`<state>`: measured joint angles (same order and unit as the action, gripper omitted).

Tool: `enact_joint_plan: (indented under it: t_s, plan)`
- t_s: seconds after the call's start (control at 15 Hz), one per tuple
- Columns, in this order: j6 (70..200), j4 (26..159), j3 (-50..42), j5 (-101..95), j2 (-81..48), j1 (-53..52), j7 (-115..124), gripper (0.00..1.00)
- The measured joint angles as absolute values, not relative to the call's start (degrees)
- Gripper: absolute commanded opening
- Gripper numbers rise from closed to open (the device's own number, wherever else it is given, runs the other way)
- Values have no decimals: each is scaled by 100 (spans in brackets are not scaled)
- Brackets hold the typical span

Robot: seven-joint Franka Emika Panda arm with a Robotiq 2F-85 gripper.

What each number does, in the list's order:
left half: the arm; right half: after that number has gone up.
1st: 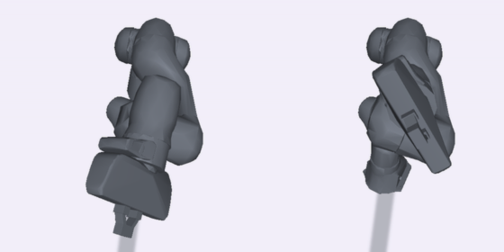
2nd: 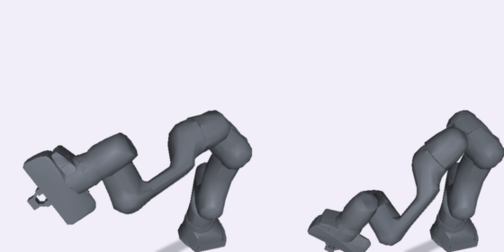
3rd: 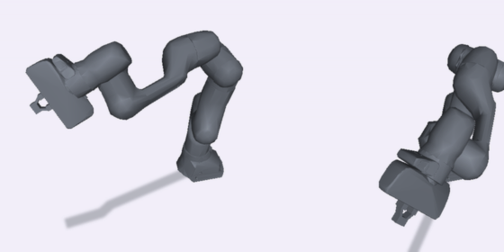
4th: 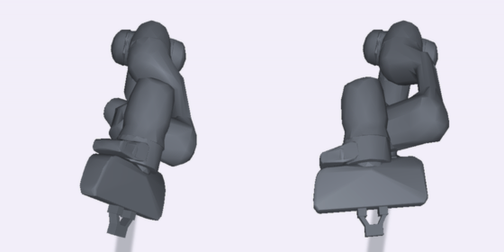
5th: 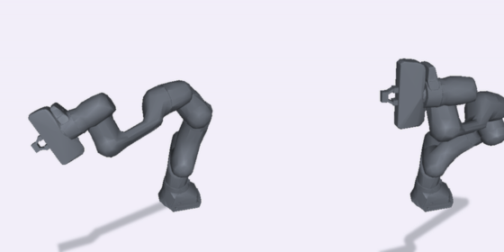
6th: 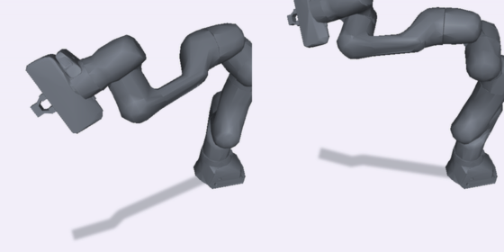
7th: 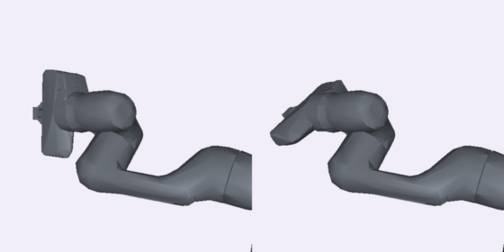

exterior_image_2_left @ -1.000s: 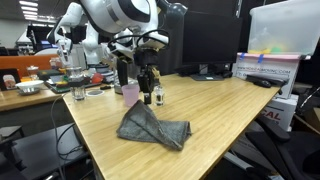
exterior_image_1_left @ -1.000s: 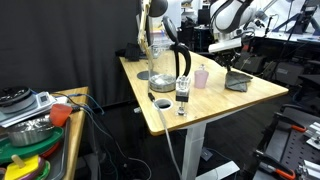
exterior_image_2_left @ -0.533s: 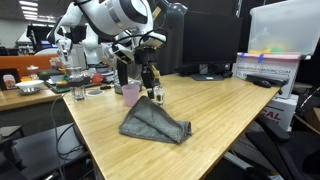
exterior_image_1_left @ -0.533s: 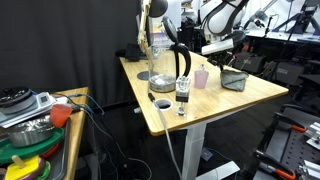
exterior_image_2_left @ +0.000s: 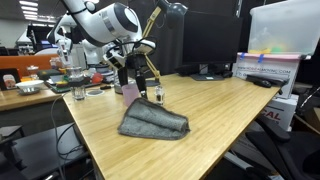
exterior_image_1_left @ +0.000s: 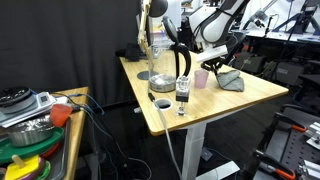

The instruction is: Unfold the towel

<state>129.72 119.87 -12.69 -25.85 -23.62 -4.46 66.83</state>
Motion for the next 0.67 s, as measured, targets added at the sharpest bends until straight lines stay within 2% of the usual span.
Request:
enact_joint_plan:
  t_s: [0.67]
  plan:
    - [12971,11727,-1288,-3156,-2637,-550,6776,0]
